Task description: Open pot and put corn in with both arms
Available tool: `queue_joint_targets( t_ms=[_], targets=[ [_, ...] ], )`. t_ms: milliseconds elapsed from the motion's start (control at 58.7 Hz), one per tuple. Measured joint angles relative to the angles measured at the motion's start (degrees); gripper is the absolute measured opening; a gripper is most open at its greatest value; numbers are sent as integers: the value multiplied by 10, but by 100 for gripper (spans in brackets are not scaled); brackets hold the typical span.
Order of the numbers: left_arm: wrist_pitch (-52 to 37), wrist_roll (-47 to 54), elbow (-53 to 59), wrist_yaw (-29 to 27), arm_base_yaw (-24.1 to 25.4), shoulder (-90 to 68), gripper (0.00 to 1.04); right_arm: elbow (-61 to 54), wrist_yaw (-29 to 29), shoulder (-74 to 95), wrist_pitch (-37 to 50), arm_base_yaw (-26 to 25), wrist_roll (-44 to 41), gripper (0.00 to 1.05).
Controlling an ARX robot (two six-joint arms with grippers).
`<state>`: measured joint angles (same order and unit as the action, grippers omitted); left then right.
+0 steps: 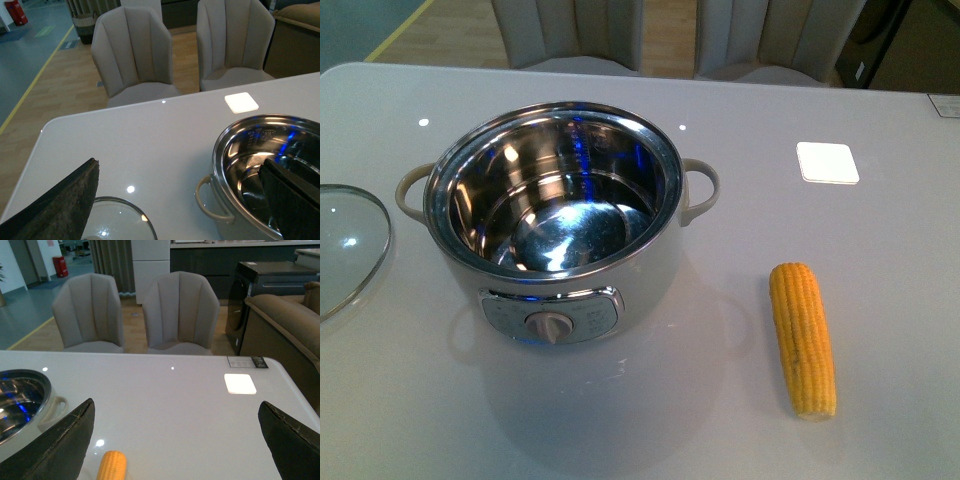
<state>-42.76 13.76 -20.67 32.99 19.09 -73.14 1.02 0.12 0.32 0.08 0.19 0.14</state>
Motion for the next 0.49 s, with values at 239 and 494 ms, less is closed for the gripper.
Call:
queue_joint_targets(
  t_ms=[239, 494],
  targets=[
    [85, -3, 30, -17, -31, 129, 98, 0, 0, 0, 0, 0, 0, 96],
    [153, -30, 68, -54, -68, 247, 98, 0, 0, 0, 0, 0, 0, 96]
  ],
)
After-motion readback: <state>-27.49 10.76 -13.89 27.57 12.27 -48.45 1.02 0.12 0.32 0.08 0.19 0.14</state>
